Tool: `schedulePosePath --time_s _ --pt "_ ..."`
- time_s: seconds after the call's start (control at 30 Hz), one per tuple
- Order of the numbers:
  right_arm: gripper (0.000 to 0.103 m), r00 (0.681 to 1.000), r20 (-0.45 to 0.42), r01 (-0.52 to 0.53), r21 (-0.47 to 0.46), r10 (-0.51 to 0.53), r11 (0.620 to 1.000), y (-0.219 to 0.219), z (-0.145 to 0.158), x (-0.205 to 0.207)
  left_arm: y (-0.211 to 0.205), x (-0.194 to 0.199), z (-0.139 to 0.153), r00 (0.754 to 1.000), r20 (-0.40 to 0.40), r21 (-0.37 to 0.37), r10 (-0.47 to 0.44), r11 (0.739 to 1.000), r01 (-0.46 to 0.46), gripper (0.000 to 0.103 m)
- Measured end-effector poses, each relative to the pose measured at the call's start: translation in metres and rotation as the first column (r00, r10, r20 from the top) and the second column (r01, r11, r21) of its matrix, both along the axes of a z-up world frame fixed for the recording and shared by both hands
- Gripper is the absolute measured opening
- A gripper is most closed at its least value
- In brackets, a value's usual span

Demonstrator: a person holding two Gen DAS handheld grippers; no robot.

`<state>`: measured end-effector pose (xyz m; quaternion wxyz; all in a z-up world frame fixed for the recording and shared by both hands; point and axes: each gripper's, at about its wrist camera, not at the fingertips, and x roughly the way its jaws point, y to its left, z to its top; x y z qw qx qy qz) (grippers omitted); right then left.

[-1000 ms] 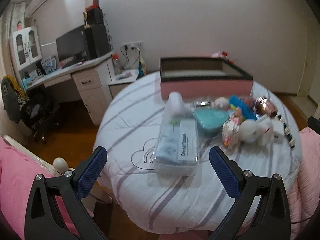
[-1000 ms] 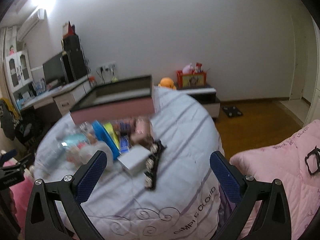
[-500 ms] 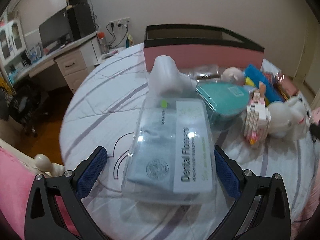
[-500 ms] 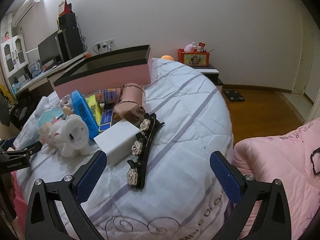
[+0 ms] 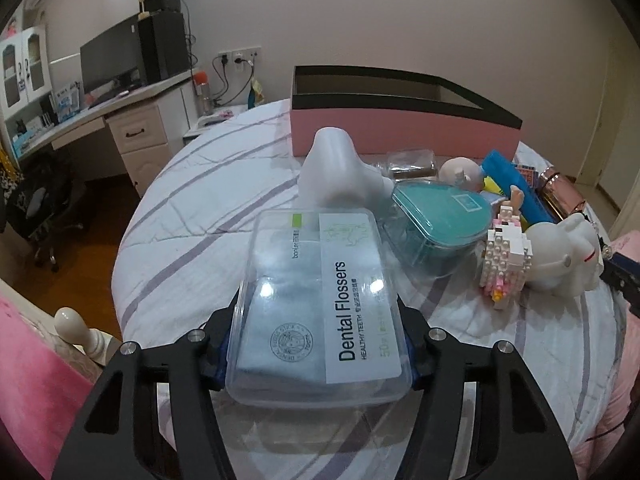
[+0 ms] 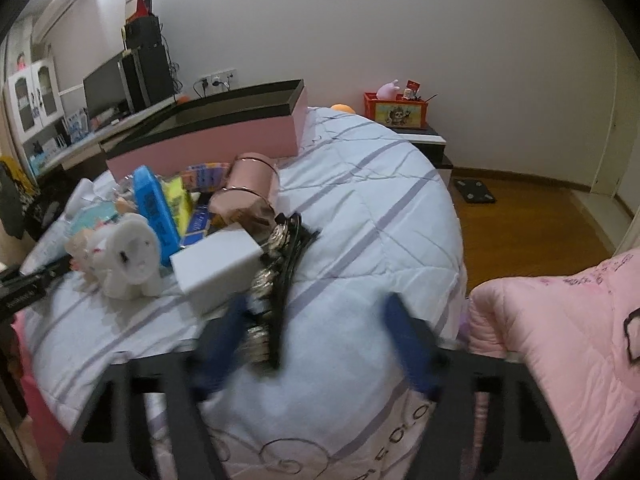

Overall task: Organize rigid objects
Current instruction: 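Grasp the Dental Flossers case with left tool while right tool grasps the black hair clip, then lower the flosser case into the pink box with left tool while right tool drops the hair clip there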

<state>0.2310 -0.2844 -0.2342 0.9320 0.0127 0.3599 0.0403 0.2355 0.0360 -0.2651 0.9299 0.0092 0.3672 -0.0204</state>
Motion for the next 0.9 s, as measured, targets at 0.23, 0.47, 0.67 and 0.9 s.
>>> schedulePosePath --time_s 0.23,0.47,0.67,0.9 --pt "0.036 0.999 0.013 -0.038 -0.059 0.039 0.998 0.009 -0.003 0.016 0.002 0.004 0.000 1.000 -0.008 0.004 -0.002 1.000 0.002 0.067" --pt "0.019 0.996 0.023 -0.081 -0.022 0.082 0.996 0.008 0.006 0.014 0.007 -0.003 0.008 1.000 0.009 -0.044 -0.018 0.999 0.018 0.061" --pt "0.019 0.993 0.065 -0.100 -0.002 0.100 0.995 0.013 0.026 0.014 0.002 -0.007 0.029 0.998 0.052 -0.062 -0.047 0.997 0.050 0.061" --pt "0.019 0.977 0.133 -0.175 0.031 0.169 0.984 0.029 0.065 0.037 -0.008 0.009 0.072 0.988 0.116 -0.053 -0.104 0.992 0.111 0.061"
